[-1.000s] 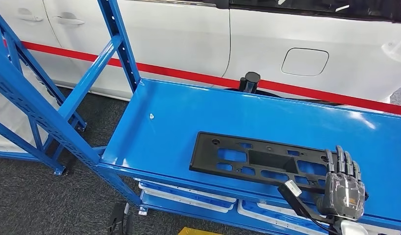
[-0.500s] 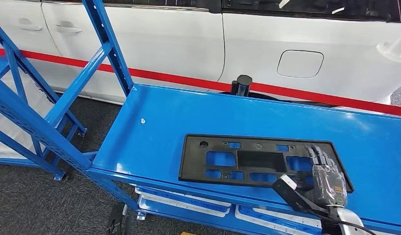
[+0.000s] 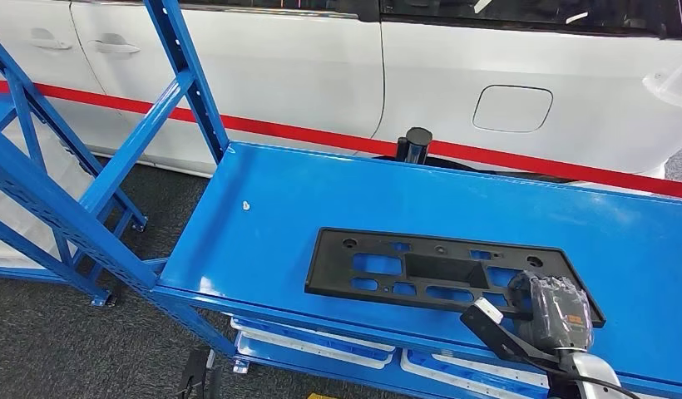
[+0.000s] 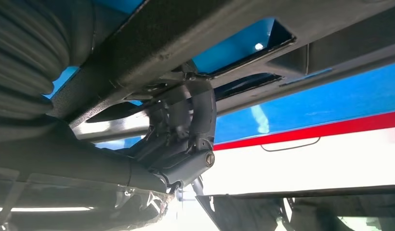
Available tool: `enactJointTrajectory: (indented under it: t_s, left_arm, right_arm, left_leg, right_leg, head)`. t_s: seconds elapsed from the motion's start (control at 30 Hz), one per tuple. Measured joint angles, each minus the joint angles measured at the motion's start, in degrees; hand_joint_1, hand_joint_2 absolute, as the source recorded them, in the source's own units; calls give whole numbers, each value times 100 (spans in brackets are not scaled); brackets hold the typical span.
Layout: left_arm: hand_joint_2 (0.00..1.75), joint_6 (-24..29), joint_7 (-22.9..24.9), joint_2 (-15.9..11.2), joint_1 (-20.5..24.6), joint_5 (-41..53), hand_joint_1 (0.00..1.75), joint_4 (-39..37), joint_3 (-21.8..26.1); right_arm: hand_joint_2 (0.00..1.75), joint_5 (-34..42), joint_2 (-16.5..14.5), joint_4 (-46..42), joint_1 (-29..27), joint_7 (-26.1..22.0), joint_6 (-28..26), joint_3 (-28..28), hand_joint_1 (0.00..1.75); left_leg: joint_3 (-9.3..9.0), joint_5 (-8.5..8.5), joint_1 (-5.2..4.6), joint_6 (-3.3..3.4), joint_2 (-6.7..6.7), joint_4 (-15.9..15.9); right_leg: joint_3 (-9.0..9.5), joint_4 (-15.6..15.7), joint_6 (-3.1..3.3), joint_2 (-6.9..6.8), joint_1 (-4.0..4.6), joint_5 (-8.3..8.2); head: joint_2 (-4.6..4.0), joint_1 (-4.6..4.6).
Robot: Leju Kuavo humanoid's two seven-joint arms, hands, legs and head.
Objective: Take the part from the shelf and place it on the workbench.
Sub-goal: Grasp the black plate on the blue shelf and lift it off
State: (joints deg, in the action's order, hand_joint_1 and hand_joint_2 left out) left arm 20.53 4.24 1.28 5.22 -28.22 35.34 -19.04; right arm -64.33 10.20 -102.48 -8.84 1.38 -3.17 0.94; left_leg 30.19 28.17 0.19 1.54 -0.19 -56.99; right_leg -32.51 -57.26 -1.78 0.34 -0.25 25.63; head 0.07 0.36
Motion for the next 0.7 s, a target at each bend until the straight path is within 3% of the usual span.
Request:
enactJointTrajectory:
  t_s: [0.27, 0.4, 0.7]
  left_arm:
    - [0, 59, -43, -18, -18, -46, 0, 22, -71]
    - [175, 117, -44, -33, -48, -57, 0, 80, -106]
    - [175, 119, -138, -74, -60, -50, 0, 105, -246]
  right_arm:
    - [175, -222, -3, -3, -23, 19, -149, -9, 165]
    - [175, -355, -19, -3, -60, 16, -308, -9, 174]
    - [175, -831, -84, -19, -188, 24, -786, -7, 175]
  left_leg:
    - [4, 2, -6, 2, -1, 0]
    - [7, 2, -6, 2, -1, 0]
    - [18, 2, -6, 2, -1, 0]
  right_leg:
    - [-1, 3, 0, 0, -11, 0]
    - [-3, 3, -1, -1, -11, 0]
    - [-12, 3, -1, -1, -11, 1]
  head:
    - [0, 0]
    - [0, -1]
    - [0, -1]
